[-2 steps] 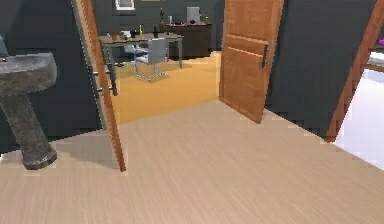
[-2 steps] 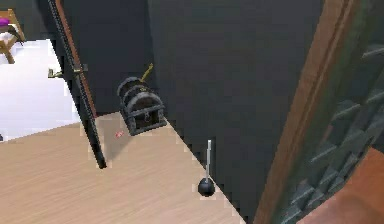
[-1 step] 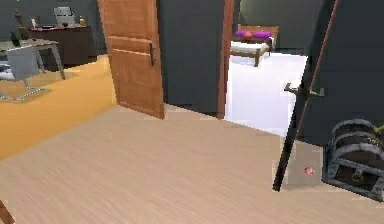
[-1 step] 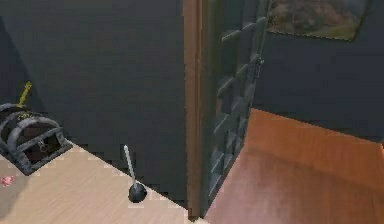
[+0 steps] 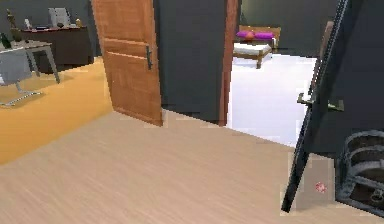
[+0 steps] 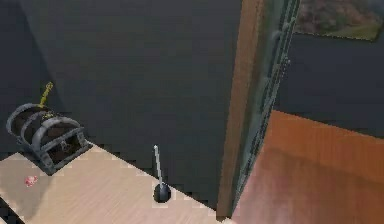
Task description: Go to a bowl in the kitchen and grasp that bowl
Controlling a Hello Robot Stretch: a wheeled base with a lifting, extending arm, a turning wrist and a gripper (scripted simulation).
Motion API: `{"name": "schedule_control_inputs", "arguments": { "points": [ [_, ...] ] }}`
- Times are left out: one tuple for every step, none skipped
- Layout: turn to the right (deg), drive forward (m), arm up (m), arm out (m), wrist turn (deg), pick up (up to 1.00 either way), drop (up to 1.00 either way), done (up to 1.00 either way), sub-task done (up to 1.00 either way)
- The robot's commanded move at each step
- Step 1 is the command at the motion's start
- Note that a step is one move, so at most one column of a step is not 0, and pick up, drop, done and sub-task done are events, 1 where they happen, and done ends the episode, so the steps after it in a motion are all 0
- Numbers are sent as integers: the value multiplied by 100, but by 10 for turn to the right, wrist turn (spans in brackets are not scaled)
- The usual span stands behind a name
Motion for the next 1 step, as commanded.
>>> {"name": "schedule_control_inputs", "arguments": {
  "points": [
    [300, 0, 0, 0, 0, 0, 0, 0, 0]
  ]
}}
